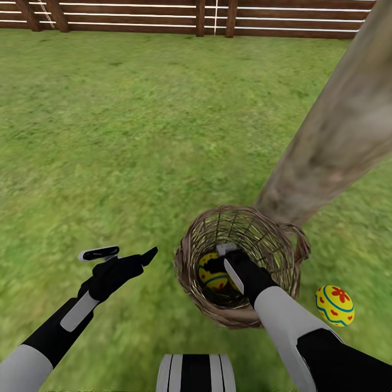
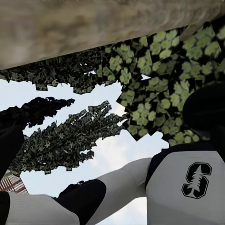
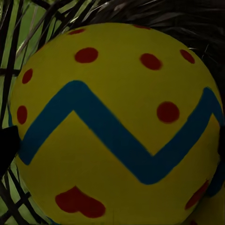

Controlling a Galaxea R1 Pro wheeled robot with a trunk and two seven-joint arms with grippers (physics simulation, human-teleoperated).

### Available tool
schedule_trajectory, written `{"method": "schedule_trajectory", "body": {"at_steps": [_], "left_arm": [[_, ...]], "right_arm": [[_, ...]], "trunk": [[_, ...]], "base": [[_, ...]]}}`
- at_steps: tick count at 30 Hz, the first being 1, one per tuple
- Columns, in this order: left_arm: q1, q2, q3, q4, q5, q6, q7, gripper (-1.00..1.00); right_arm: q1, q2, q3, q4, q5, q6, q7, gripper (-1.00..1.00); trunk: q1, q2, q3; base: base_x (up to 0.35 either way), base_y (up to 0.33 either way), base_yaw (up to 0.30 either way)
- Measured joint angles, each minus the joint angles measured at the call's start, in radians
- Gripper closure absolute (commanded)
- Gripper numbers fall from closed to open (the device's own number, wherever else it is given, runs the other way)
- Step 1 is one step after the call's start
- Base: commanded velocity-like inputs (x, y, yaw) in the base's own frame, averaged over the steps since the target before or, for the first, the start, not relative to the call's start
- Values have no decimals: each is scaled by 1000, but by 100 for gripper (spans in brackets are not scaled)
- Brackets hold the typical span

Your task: Take the three Easter eggs out of the wicker basket on the lawn in the garden, then place them on the lawn next to a single tree (choose any tree) so that all three eggs are next to the same tree and none are left in the basket.

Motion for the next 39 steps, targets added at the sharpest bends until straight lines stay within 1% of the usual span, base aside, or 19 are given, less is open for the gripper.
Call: {"method": "schedule_trajectory", "body": {"at_steps": [1,6,8,14,17,19,33,39], "left_arm": [[0,0,0,-1,0,0,0,-100],[0,0,0,2,-1,0,0,-100],[0,-1,0,1,-1,0,0,-100],[0,-2,0,2,-1,0,0,-100],[0,-2,0,2,-1,0,0,-100],[0,-2,0,2,-1,0,0,-100],[0,-3,0,0,-1,0,0,-100],[0,-4,0,0,-1,0,0,-100]], "right_arm": [[0,0,-1,-8,2,0,0,100],[0,0,-2,-9,3,0,0,100],[0,1,-4,9,-1,0,1,100],[0,1,-3,19,-4,0,1,100],[0,1,-3,52,-15,-1,1,100],[0,1,-4,51,-15,-1,1,100],[1,3,-4,54,-10,1,0,100],[1,3,-3,57,-16,1,1,100]], "trunk": [[0,0,-4],[0,0,-4],[0,0,4],[-1,1,8],[-2,1,19],[-2,1,19],[-8,5,73],[-11,6,96]], "base": [[0,0,0],[0,0,0],[0,0,0],[0,0,0],[0,0,0],[0,0,0],[0,0,0],[0,0,0]]}}
